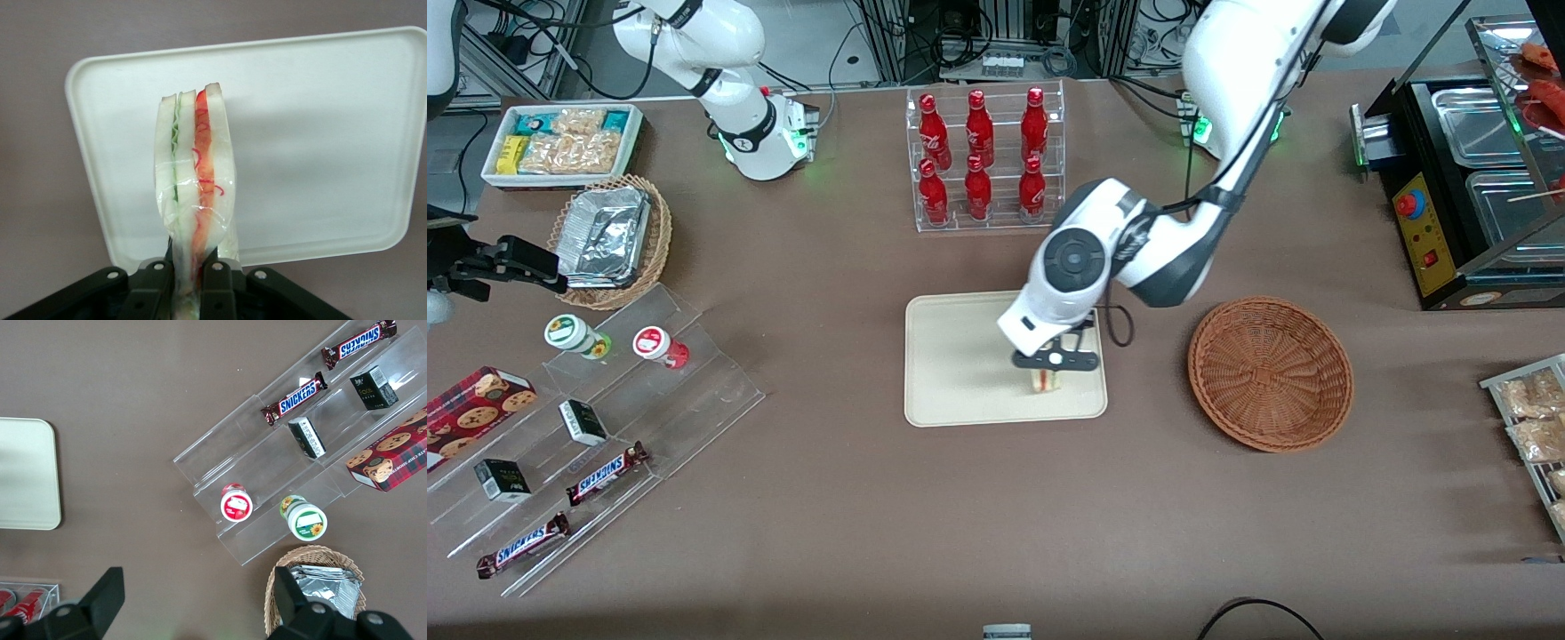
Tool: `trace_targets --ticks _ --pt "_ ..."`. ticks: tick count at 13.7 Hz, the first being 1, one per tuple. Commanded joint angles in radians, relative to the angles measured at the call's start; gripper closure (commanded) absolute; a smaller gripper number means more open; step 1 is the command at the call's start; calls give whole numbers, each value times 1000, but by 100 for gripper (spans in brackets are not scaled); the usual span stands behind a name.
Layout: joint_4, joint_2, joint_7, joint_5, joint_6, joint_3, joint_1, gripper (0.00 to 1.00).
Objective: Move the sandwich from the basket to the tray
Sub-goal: 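Lift the sandwich and carry it over the cream tray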
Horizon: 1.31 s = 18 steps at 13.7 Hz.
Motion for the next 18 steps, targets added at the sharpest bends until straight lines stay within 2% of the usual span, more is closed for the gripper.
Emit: trace_targets --ticks 1,4,6,13,18 --pt "173 134 -68 3 -24 8 -47 100" --pt "200 175 -83 8 -19 14 -72 100" --pt "200 190 -95 42 -16 14 -79 100" --pt "187 199 -167 71 13 14 -93 100" --pt "178 210 -220 123 32 14 -104 100"
